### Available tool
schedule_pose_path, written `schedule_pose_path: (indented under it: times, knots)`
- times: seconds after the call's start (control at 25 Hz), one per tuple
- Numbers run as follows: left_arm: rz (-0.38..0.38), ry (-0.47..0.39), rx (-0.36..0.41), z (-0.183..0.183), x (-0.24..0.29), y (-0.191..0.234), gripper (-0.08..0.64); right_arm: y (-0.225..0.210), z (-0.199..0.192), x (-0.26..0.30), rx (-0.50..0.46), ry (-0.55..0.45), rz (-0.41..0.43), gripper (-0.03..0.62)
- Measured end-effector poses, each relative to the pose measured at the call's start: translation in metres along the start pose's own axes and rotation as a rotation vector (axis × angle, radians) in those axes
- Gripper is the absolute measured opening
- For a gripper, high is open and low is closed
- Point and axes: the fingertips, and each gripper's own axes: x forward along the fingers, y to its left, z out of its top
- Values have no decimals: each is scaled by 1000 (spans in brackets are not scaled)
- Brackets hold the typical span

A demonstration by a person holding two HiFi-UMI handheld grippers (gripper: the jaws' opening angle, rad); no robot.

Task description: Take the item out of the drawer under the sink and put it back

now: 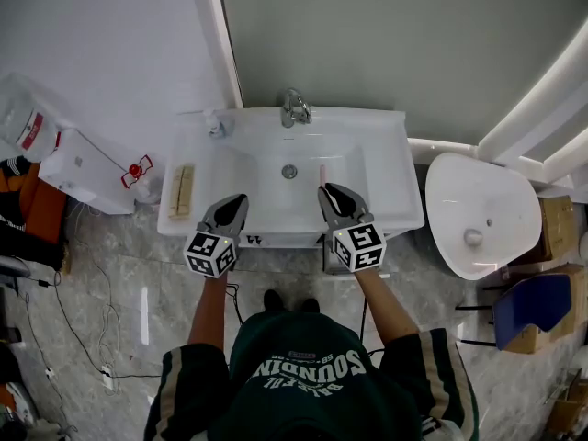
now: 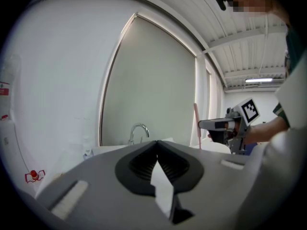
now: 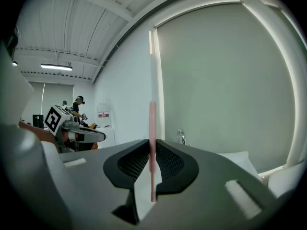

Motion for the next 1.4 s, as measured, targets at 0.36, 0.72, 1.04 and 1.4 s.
schedule_pose_path:
  times: [0.36,0.72,1.04,1.4]
  knots:
    - [-12,5,-16,-5,2,-4,50,-4,-3,-2,7,7,-10,51]
    - [-22,23,-18,-10,5,-7,51,-4,-7,-2,17,15,-11,51]
    - [-39,40,-23,-16,6,-14,51,-4,-13,-5,25,24,-14,51]
    - [-74,98,-48,-45,9,-34,51,-5,-49,-23,54,86,-37,51]
